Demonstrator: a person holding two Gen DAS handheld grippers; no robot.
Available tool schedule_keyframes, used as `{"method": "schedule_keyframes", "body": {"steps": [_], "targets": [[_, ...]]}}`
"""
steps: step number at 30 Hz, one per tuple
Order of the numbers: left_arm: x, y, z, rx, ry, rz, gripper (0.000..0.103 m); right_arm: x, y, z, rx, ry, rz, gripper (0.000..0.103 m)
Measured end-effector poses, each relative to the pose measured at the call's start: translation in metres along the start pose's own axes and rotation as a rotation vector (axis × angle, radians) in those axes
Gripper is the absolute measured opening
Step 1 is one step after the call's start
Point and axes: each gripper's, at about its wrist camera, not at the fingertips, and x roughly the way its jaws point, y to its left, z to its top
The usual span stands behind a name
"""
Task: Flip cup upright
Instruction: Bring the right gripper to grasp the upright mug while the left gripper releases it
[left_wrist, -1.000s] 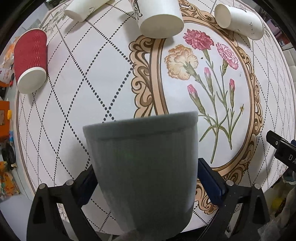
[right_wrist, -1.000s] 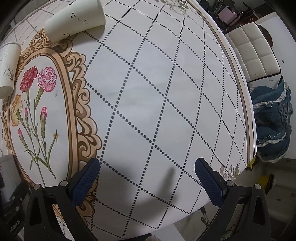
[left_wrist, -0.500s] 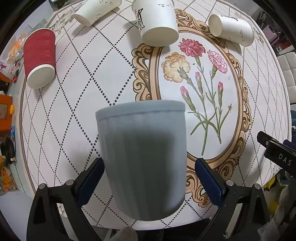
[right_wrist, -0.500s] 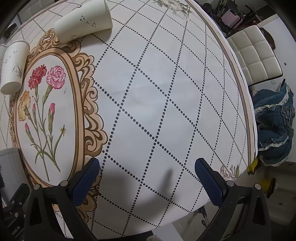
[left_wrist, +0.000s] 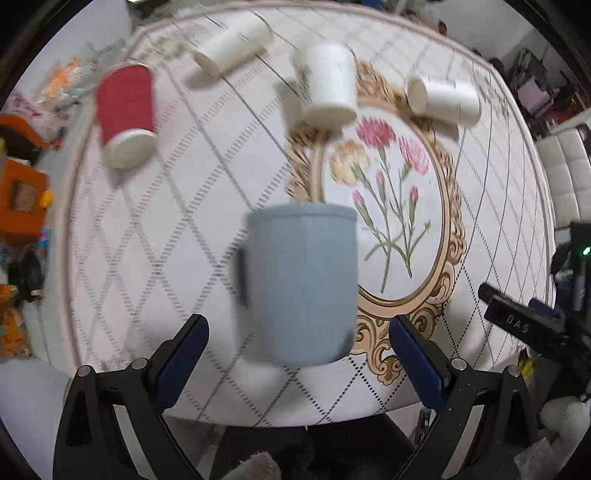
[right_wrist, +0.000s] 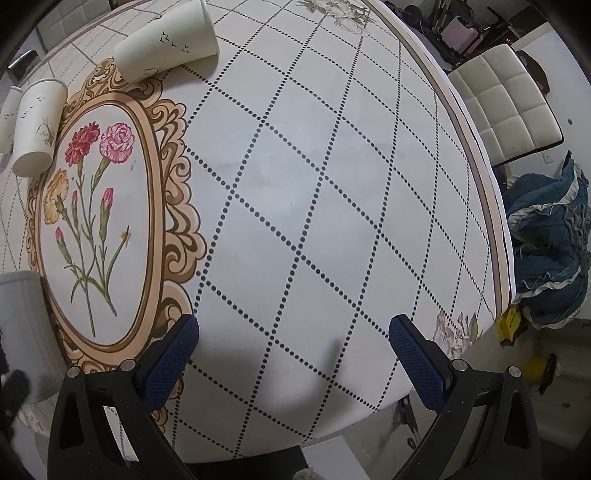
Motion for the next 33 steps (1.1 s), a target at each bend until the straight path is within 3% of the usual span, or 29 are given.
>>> {"method": "schedule_keyframes", "body": {"steps": [3, 7, 13, 23, 27, 33], "targets": [[-0.02, 0.025, 0.006, -0.033, -0.047, 0.047, 0.1, -0.006, 0.001, -0.006, -0.008, -0.003, 0.022, 0.103], [-0.044, 0.066, 0.003, -0.063, -0.112, 0.169, 0.1, -0.02, 0.012, -0.014, -0.03, -0.009, 0.053, 0.103], [-0.027, 0.107, 0.009, -0.106, -0.136, 0.27, 0.1, -0.053, 0.058, -0.019, -0.095, -0.025, 0.124, 0.103], [0.009, 0.161, 0.015, -0.095, -0.095, 0.248, 0.1, -0.083, 0.161, -0.022, -0.177, 0.007, 0.235, 0.103], [0.021, 0.172, 0.019, -0.096, -0.078, 0.225, 0.1, -0.074, 0.194, -0.016, -0.223, 0.036, 0.229, 0.102], [0.034, 0.186, 0.025, -0.104, -0.063, 0.198, 0.1, -0.049, 0.228, -0.012, -0.267, 0.136, 0.216, 0.084]]}}
